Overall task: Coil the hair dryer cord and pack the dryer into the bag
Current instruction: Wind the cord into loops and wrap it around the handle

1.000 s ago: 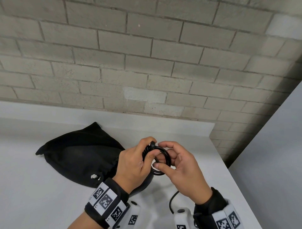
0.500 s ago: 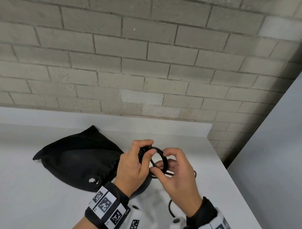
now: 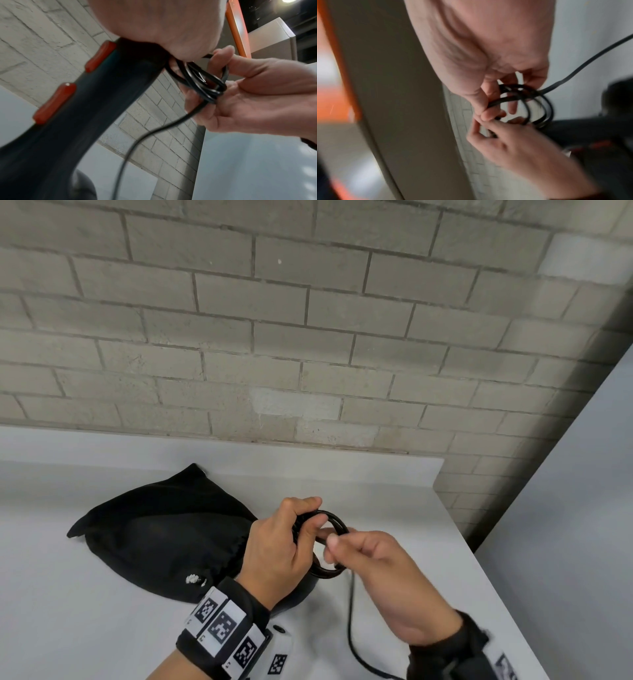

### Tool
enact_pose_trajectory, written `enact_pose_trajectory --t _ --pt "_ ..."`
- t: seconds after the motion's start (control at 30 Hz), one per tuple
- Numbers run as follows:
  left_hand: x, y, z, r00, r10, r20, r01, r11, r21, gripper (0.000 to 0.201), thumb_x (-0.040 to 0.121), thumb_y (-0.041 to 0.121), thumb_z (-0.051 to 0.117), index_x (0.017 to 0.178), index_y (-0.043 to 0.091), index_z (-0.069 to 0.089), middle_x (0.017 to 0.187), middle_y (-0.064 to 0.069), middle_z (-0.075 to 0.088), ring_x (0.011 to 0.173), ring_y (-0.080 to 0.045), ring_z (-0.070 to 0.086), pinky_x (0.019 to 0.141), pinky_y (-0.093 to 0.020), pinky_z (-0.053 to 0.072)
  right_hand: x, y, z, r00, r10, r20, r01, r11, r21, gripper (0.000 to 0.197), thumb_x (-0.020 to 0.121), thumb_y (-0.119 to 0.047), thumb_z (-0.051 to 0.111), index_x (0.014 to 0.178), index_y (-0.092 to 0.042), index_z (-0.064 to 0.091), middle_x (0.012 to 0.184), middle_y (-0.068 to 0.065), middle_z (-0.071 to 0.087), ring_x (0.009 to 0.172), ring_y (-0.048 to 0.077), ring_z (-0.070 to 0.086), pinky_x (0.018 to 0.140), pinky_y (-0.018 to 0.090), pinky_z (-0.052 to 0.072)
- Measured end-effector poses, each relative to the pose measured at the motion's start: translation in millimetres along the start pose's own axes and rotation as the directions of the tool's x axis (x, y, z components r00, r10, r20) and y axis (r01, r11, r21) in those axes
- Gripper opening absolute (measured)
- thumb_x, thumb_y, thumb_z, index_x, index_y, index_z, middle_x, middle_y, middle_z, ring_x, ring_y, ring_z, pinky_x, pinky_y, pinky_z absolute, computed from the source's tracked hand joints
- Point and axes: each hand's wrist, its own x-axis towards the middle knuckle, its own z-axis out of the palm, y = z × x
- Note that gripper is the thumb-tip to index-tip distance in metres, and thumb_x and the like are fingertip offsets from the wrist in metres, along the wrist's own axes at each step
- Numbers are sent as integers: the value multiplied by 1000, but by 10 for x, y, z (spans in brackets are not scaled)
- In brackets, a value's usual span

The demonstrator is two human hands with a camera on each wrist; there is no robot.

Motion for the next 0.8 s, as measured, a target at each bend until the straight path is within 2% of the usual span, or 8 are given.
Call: enact_pose_trajectory --t 0.1,0.17,0.27,0.37,0.5,0.63,0.7,0.8 --pt "-16 13 -2 1000 18 6 -18 1000 -12 37 101 54 39 113 22 51 92 16 61 79 -10 67 58 -23 52 8 -123 -99 985 125 116 -157 930 334 36 94 -36 59 64 -16 64 80 5 61 85 18 58 94 38 40" --pt "-11 6 -14 1000 -3 1 3 1000 -22 37 100 56 39 114 23 51 91 19 61 78 -10 67 57 -22 52 -5 -159 -126 987 104 120 -141 923 357 33 93 -33 61 66 -15 67 82 4 62 87 20 59 94 37 42" --pt "2 -8 -32 999 -34 -6 34 999 -29 38 99 58 40 113 25 52 89 23 60 75 -7 67 58 -19 52 -75 -170 -119 998 -66 -22 66 998 14 15 89 -27 68 82 -17 76 96 -9 70 95 14 64 92 27 44" --pt "-15 4 -17 1000 -29 5 30 999 -38 37 99 58 41 113 25 52 88 21 62 75 -7 68 59 -19 53 -133 -160 -130 948 -285 -143 226 918 -327 11 88 -31 65 86 -28 76 91 -9 67 89 11 64 84 22 47" --pt "-34 27 -1 999 27 23 -26 999 -42 38 101 55 41 113 21 51 88 18 62 74 -9 67 59 -17 52 -133 -209 -130 934 -322 -156 271 922 -275 20 95 -23 58 81 -25 72 61 -4 60 63 9 56 67 22 47" --pt "-34 24 -7 996 67 54 -64 996 -61 38 100 55 45 112 19 52 93 16 62 77 -9 67 64 -15 53 -113 -333 -171 879 -470 -76 364 767 -528 22 95 -21 61 73 -24 67 60 -6 55 57 8 50 56 23 42" --pt "-25 29 -20 996 54 70 -49 996 -72 46 94 62 50 112 20 52 92 19 61 69 -7 67 62 -13 52 -96 -396 -158 905 -422 -54 351 812 -466 21 95 -21 61 75 -20 69 58 1 56 50 15 52 52 28 44" --pt "-26 44 -32 995 31 95 -24 997 -79 56 82 70 60 110 23 52 90 25 59 51 -5 60 57 -8 47 -42 -430 -143 951 -297 -83 249 899 -359 21 95 -20 61 76 -13 69 48 -7 49 40 8 44 45 22 36"
